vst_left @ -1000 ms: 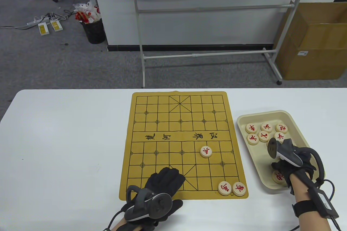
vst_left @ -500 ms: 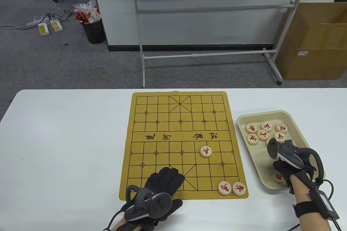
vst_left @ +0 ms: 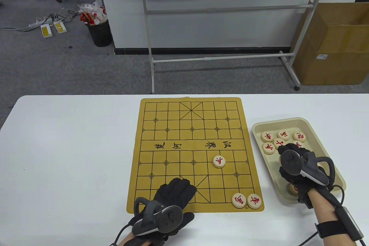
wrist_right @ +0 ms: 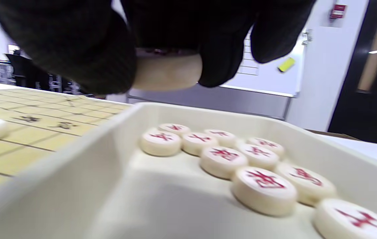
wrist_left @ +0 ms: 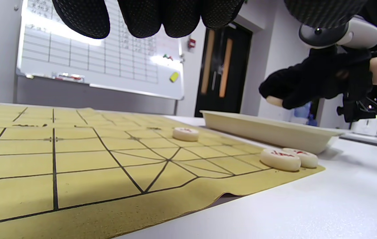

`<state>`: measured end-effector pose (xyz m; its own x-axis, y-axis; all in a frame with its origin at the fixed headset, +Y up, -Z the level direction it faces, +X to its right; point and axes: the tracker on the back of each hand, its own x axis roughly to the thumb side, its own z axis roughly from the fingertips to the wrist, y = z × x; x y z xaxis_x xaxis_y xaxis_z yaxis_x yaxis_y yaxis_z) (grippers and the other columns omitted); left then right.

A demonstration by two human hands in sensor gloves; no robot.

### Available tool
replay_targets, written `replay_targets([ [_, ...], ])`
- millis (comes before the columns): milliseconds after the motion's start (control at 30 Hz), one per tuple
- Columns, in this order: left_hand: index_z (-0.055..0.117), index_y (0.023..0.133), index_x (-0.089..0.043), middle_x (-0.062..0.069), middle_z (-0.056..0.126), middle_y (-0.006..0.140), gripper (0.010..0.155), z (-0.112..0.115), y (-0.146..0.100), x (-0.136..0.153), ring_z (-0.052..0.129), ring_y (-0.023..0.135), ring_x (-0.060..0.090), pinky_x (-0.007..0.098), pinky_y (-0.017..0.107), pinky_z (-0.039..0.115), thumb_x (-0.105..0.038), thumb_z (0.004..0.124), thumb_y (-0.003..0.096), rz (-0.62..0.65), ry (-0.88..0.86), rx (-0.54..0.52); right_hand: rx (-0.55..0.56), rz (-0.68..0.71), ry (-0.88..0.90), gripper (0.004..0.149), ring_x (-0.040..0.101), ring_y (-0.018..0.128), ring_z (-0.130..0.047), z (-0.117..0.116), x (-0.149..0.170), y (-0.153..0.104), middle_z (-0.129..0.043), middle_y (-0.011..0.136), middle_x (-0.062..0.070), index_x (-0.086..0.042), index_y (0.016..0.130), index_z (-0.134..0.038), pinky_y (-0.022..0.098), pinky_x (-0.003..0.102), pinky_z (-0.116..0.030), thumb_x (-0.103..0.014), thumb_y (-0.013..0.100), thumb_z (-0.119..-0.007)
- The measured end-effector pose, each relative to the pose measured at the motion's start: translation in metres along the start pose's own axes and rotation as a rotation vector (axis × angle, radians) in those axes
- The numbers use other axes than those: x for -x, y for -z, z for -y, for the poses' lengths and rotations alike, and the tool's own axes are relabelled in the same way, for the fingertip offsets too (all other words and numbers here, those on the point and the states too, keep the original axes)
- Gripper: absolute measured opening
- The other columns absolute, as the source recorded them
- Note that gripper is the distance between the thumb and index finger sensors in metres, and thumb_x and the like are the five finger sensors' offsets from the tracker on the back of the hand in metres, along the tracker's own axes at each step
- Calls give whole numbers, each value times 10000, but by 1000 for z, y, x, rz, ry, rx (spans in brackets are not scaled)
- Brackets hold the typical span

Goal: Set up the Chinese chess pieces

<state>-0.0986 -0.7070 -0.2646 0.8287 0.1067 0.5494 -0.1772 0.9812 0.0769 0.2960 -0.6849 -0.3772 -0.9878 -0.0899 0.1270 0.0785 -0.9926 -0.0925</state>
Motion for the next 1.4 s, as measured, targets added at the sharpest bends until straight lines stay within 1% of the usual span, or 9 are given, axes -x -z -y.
replay_targets([
  [267,431,1087,-285,48,467,1178,794,0,0,0,513,1110,325,597,765,572,-600,636,387,-2,0,0,29,201,-3,741,310,903,-810,20,-55,-12,-612,1090,121,-227,1038,-603,745,573,-630,-386,387,-918],
  [500,431,1087,-287,47,466,1179,795,0,0,0,514,1110,324,598,766,571,-600,637,386,0,-1,-3,36,376,26,744,298,869,-856,34,-111,-29,-663,1067,126,-201,1037,-626,738,571,-650,-423,385,-907],
  [667,431,1087,-286,47,465,1179,794,0,-1,0,511,1111,325,598,767,570,-600,637,387,2,-2,-7,-28,479,10,752,284,846,-897,29,-147,-38,-688,1049,129,-187,1033,-626,734,569,-663,-444,383,-901],
  [833,432,1087,-284,48,467,1178,794,-1,-1,0,514,1109,326,598,766,571,-598,638,387,1,-2,-12,-37,571,-19,748,289,869,-866,22,-174,-46,-662,1063,126,-203,1035,-620,738,571,-649,-424,382,-910],
  [1000,431,1087,-286,48,466,1179,795,0,-1,0,514,1110,324,598,767,570,-599,638,387,1,-1,-10,-49,612,-18,733,297,887,-837,21,-186,-50,-640,1074,126,-227,1034,-628,742,574,-637,-404,384,-917],
  [1100,429,1088,-285,50,464,1179,797,0,-1,0,512,1111,325,599,767,570,-600,637,387,1,-1,-10,-46,609,-53,731,295,891,-835,21,-188,-46,-638,1076,122,-230,1033,-629,744,575,-634,-397,383,-920],
  [1233,430,1088,-284,49,464,1179,797,0,-2,0,512,1110,326,599,767,569,-600,637,387,1,1,-10,-61,524,-92,731,306,887,-841,18,-175,-21,-647,1071,121,-223,1031,-629,744,575,-637,-393,383,-923],
  [1300,430,1087,-286,47,466,1179,796,0,-2,0,513,1111,325,597,767,571,-600,637,386,1,1,-11,-99,461,-113,732,303,884,-851,10,-165,-4,-651,1070,127,-217,1030,-628,743,573,-641,-394,383,-923],
  [1400,430,1088,-284,49,464,1179,796,0,-2,0,513,1110,326,599,767,569,-599,638,388,0,0,-11,-180,365,-152,735,300,880,-868,-9,-149,19,-658,1066,126,-215,1031,-620,743,569,-649,-400,386,-921],
])
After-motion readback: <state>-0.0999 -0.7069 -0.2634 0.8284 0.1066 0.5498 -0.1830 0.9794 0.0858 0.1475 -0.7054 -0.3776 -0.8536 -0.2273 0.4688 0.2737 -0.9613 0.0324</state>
